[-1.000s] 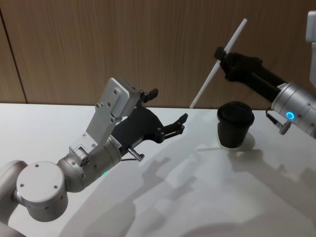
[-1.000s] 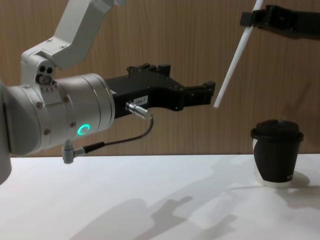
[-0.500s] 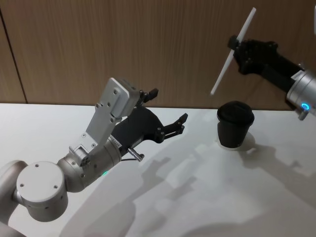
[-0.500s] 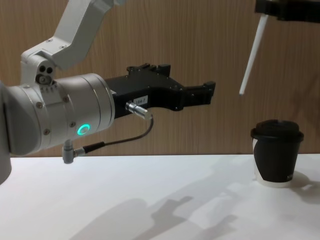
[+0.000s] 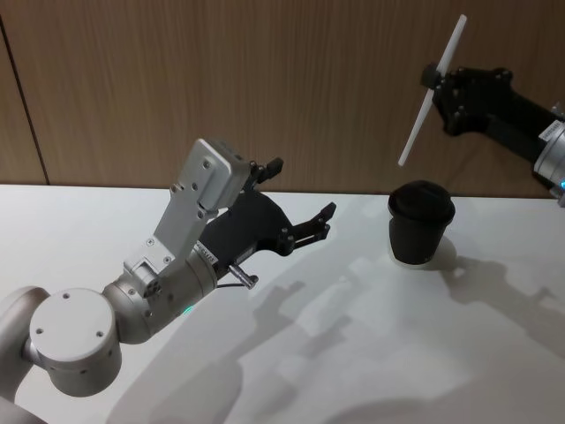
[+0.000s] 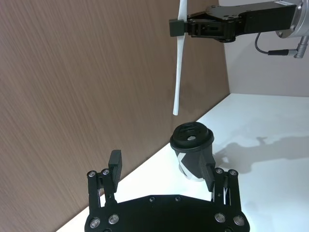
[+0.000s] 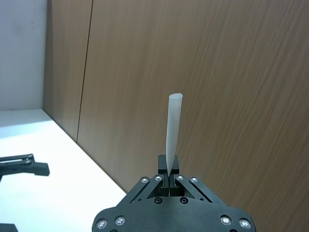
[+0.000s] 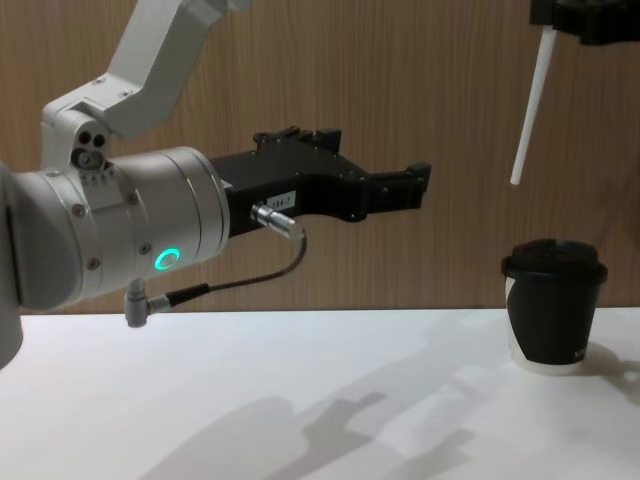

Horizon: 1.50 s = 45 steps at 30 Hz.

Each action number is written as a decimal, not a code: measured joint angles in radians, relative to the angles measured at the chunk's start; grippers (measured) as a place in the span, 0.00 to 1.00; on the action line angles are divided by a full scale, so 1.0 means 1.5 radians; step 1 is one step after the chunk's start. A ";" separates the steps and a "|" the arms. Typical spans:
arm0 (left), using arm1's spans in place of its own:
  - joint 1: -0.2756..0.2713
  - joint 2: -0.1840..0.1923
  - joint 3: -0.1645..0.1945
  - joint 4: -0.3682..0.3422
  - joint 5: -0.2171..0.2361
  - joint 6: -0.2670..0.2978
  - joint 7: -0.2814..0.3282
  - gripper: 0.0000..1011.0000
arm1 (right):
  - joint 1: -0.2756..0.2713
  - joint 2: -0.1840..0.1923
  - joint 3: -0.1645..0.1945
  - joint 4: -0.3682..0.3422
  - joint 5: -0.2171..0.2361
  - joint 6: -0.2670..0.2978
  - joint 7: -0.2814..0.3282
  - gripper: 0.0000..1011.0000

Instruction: Pick up the straw with one hand, pass it to the other hand, and insert it into the cup.

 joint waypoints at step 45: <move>0.000 0.000 0.000 0.000 0.000 0.000 0.000 0.99 | 0.019 0.010 -0.009 0.067 0.007 0.048 0.044 0.01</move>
